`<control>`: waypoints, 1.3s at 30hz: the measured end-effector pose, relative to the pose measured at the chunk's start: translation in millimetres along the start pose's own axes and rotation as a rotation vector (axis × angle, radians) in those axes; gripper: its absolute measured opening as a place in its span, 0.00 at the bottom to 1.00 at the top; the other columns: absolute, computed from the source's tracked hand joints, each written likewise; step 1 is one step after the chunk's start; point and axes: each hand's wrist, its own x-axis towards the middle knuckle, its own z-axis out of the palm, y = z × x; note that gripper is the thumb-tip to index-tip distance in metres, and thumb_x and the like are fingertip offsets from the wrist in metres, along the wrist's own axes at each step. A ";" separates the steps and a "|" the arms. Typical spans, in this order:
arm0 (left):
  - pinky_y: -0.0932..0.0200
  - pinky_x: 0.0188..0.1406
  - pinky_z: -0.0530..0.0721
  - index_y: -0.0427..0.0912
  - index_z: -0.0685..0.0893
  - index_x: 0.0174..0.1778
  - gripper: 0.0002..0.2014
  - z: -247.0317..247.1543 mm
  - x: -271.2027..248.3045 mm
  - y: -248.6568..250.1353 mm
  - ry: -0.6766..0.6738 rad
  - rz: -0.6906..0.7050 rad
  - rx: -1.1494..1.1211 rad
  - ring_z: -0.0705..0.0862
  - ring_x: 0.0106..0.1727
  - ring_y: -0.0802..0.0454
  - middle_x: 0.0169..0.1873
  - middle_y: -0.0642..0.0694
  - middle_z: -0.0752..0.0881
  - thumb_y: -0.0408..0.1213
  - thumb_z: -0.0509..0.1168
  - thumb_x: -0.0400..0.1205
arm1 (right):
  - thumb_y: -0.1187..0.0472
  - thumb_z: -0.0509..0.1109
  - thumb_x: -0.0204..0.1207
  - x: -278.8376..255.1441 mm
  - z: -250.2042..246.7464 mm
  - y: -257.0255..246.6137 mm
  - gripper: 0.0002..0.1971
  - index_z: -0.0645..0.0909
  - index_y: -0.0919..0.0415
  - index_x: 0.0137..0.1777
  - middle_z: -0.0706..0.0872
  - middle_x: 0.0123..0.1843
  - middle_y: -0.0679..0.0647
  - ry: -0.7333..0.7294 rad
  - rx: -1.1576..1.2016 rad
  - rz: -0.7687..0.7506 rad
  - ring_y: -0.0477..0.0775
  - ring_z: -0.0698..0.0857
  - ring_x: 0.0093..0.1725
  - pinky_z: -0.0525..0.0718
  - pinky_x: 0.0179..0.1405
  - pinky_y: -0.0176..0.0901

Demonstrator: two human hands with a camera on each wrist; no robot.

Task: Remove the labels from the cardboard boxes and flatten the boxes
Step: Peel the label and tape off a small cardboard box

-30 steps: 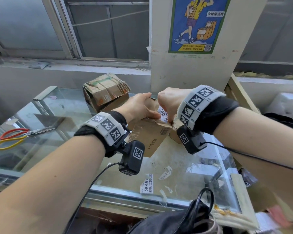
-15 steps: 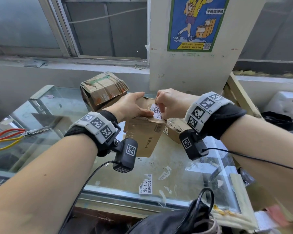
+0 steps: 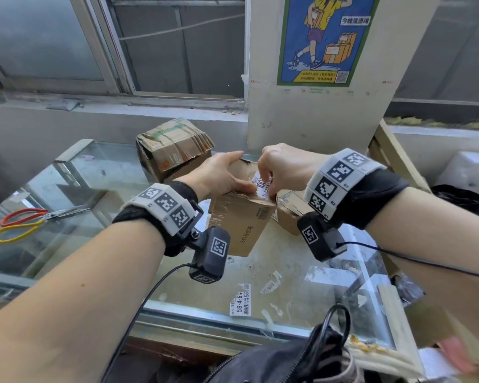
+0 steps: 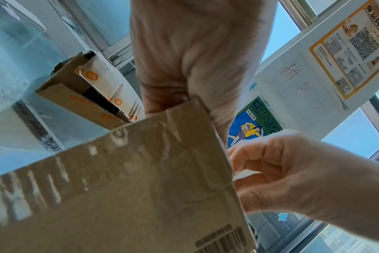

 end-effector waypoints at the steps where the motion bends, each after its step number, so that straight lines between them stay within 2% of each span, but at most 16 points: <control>1: 0.65 0.67 0.63 0.51 0.64 0.83 0.47 0.9 0.0 1.6 -0.005 0.006 0.004 0.68 0.78 0.51 0.79 0.47 0.70 0.49 0.80 0.69 | 0.60 0.81 0.66 2.2 -0.2 -2.7 0.13 0.84 0.63 0.47 0.83 0.54 0.56 -0.015 -0.042 0.002 0.53 0.81 0.49 0.79 0.44 0.42; 3: 0.64 0.66 0.64 0.52 0.64 0.83 0.47 2.3 0.4 3.9 -0.017 0.014 0.016 0.69 0.77 0.51 0.78 0.47 0.71 0.49 0.80 0.70 | 0.60 0.82 0.64 6.4 -1.3 -8.1 0.14 0.78 0.60 0.38 0.83 0.52 0.58 -0.045 -0.111 0.002 0.55 0.83 0.48 0.84 0.47 0.46; 4: 0.64 0.66 0.65 0.52 0.64 0.83 0.47 2.4 0.5 4.2 -0.020 0.017 0.021 0.70 0.76 0.51 0.78 0.47 0.72 0.49 0.80 0.70 | 0.60 0.82 0.65 6.9 -1.9 -10.7 0.15 0.76 0.60 0.38 0.83 0.53 0.58 -0.059 -0.138 -0.001 0.55 0.82 0.47 0.84 0.47 0.47; 8: 0.60 0.71 0.68 0.50 0.64 0.83 0.47 -0.2 -0.1 -0.1 -0.006 0.010 0.029 0.71 0.75 0.50 0.77 0.46 0.72 0.50 0.80 0.69 | 0.66 0.70 0.78 2.4 1.6 -9.8 0.07 0.82 0.66 0.54 0.75 0.59 0.57 -0.068 -0.154 -0.078 0.52 0.73 0.48 0.71 0.45 0.41; 9: 0.60 0.72 0.68 0.50 0.64 0.83 0.48 -1.4 -0.7 -2.2 -0.001 0.007 0.024 0.71 0.75 0.51 0.77 0.46 0.72 0.51 0.80 0.69 | 0.67 0.67 0.79 1.1 3.1 -8.0 0.06 0.82 0.65 0.53 0.76 0.61 0.57 -0.057 -0.135 -0.098 0.51 0.73 0.48 0.70 0.46 0.40; 11: 0.59 0.73 0.67 0.50 0.63 0.83 0.48 -3.4 -2.0 -5.0 0.002 0.000 0.010 0.70 0.76 0.51 0.78 0.46 0.71 0.51 0.79 0.69 | 0.69 0.65 0.78 -0.6 5.3 -6.7 0.05 0.81 0.61 0.44 0.79 0.58 0.57 -0.007 -0.112 -0.112 0.53 0.77 0.48 0.75 0.46 0.41; 14: 0.54 0.76 0.69 0.50 0.64 0.83 0.48 -4.6 -2.8 -7.8 0.006 -0.004 -0.001 0.72 0.75 0.49 0.77 0.46 0.71 0.52 0.79 0.68 | 0.67 0.67 0.75 2.3 5.3 -7.2 0.09 0.78 0.56 0.35 0.84 0.50 0.57 0.053 -0.072 -0.090 0.58 0.84 0.49 0.84 0.50 0.48; 17: 0.58 0.74 0.69 0.49 0.64 0.83 0.48 -5.3 -3.8 -11.5 0.018 -0.009 -0.007 0.72 0.74 0.51 0.77 0.46 0.73 0.51 0.79 0.68 | 0.67 0.67 0.73 3.3 7.5 -9.1 0.09 0.77 0.55 0.33 0.85 0.47 0.57 0.093 -0.038 -0.079 0.59 0.85 0.46 0.85 0.51 0.51; 21: 0.61 0.71 0.67 0.49 0.64 0.83 0.48 -6.0 -6.0 -14.5 0.035 -0.016 -0.025 0.72 0.74 0.51 0.77 0.46 0.72 0.51 0.79 0.69 | 0.68 0.68 0.72 2.8 13.6 -10.2 0.10 0.77 0.56 0.32 0.86 0.46 0.57 0.147 0.018 -0.047 0.58 0.85 0.45 0.85 0.50 0.49; 25: 0.59 0.74 0.66 0.48 0.63 0.83 0.47 -5.8 -7.6 -13.5 0.040 -0.014 -0.023 0.70 0.76 0.51 0.78 0.46 0.71 0.51 0.79 0.69 | 0.68 0.69 0.71 3.6 17.8 -8.1 0.14 0.73 0.55 0.28 0.87 0.46 0.57 0.190 0.090 -0.012 0.58 0.84 0.45 0.84 0.49 0.48; 27: 0.57 0.76 0.66 0.48 0.63 0.83 0.48 -5.2 -8.2 -12.5 0.029 -0.013 -0.026 0.70 0.76 0.51 0.78 0.46 0.71 0.51 0.79 0.69 | 0.67 0.72 0.72 2.7 13.1 -8.5 0.12 0.77 0.56 0.31 0.86 0.46 0.56 0.169 0.107 0.000 0.56 0.83 0.46 0.81 0.46 0.44; 29: 0.56 0.76 0.67 0.49 0.63 0.83 0.48 -4.7 -8.3 -11.3 0.019 -0.009 -0.036 0.70 0.76 0.51 0.78 0.46 0.71 0.51 0.79 0.68 | 0.63 0.75 0.74 0.7 4.7 -8.4 0.03 0.84 0.60 0.39 0.83 0.46 0.53 0.117 0.129 0.001 0.52 0.82 0.47 0.76 0.44 0.39; 32: 0.57 0.75 0.68 0.51 0.64 0.83 0.48 -3.2 -8.5 -9.9 0.010 0.005 -0.038 0.71 0.75 0.52 0.77 0.47 0.72 0.51 0.80 0.68 | 0.57 0.79 0.70 -0.8 -2.4 -6.4 0.11 0.86 0.60 0.50 0.78 0.49 0.50 0.026 0.099 -0.017 0.48 0.77 0.49 0.73 0.46 0.38; 35: 0.53 0.76 0.70 0.52 0.64 0.82 0.47 -1.5 -8.8 -7.9 -0.007 0.018 -0.051 0.73 0.73 0.51 0.76 0.47 0.74 0.51 0.80 0.68 | 0.57 0.82 0.65 2.1 -4.2 -5.9 0.16 0.85 0.61 0.50 0.79 0.52 0.53 -0.020 0.018 -0.036 0.50 0.77 0.50 0.74 0.43 0.38; 37: 0.53 0.77 0.68 0.52 0.64 0.82 0.47 -1.1 -8.2 -7.3 -0.008 0.026 -0.041 0.72 0.74 0.51 0.76 0.47 0.73 0.50 0.80 0.69 | 0.58 0.82 0.65 3.3 -5.8 -6.6 0.14 0.86 0.62 0.47 0.82 0.53 0.55 -0.038 -0.021 -0.047 0.52 0.80 0.49 0.77 0.43 0.40; 39: 0.55 0.77 0.68 0.52 0.65 0.82 0.47 -1.6 -7.6 -7.9 -0.012 0.028 -0.032 0.72 0.75 0.51 0.76 0.48 0.73 0.50 0.80 0.68 | 0.59 0.81 0.67 4.7 -4.7 -7.8 0.10 0.85 0.62 0.42 0.81 0.57 0.56 -0.035 -0.050 -0.077 0.52 0.80 0.52 0.79 0.47 0.40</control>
